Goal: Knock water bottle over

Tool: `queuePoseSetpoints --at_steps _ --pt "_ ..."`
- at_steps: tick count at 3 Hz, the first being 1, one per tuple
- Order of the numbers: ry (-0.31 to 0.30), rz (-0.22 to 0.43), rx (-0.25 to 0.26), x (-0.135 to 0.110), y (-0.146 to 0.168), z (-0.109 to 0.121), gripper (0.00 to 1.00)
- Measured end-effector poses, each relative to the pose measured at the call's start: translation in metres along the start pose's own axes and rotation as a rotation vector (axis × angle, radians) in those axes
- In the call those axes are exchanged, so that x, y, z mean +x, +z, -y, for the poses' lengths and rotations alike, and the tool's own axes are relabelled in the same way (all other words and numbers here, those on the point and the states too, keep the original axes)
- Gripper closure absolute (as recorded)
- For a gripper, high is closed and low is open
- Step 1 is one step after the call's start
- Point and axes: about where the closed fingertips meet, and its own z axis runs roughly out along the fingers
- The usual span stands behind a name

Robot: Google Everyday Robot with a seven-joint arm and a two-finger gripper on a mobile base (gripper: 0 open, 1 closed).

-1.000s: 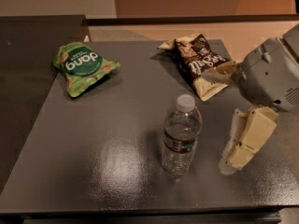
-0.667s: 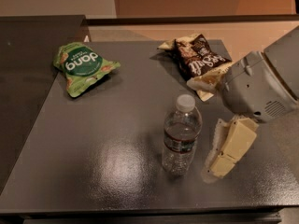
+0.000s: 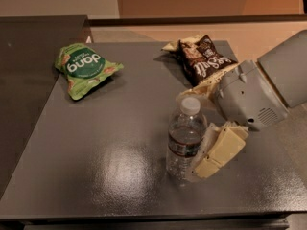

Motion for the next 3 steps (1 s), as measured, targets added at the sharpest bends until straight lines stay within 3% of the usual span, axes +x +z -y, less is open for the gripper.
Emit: queuePoseSetpoints --at_steps 2,3 --pt "0.004 0.030 -0.030 -0.007 -0.003 -0.002 0.64" --pt "-0.015 -0.027 -0.012 -0.011 -0.012 0.003 0.87"
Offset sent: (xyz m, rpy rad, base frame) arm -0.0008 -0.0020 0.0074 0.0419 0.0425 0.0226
